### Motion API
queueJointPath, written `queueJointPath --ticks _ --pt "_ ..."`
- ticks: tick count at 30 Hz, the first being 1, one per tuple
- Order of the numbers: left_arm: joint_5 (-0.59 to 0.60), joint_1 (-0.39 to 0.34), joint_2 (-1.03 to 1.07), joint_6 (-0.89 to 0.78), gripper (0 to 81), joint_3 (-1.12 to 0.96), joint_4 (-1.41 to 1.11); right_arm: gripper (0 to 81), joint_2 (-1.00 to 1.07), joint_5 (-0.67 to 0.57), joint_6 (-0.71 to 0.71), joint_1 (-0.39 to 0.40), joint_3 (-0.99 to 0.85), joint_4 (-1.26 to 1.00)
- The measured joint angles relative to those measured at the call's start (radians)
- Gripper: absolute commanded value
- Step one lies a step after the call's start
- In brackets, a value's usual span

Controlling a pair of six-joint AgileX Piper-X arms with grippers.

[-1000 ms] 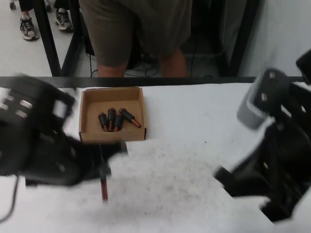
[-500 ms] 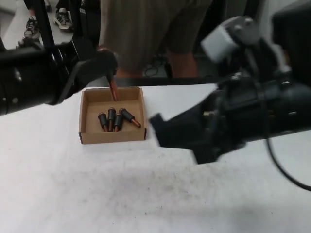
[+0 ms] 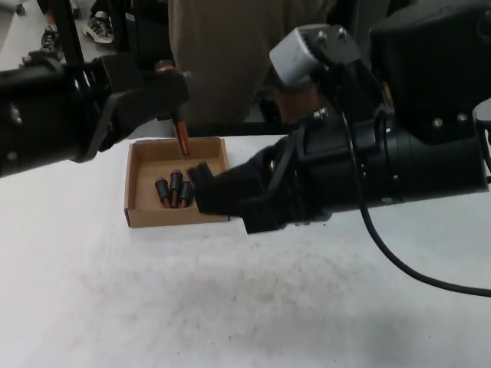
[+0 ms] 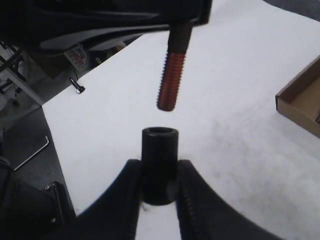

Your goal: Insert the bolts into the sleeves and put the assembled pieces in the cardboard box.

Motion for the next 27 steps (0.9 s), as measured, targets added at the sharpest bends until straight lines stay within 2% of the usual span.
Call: queueJointPath --ticks 27 --pt "0.000 0.000 -0.014 0.000 0.8 0.000 -0.009 0.2 0.002 0.030 0.034 0.002 -0.001 -0.052"
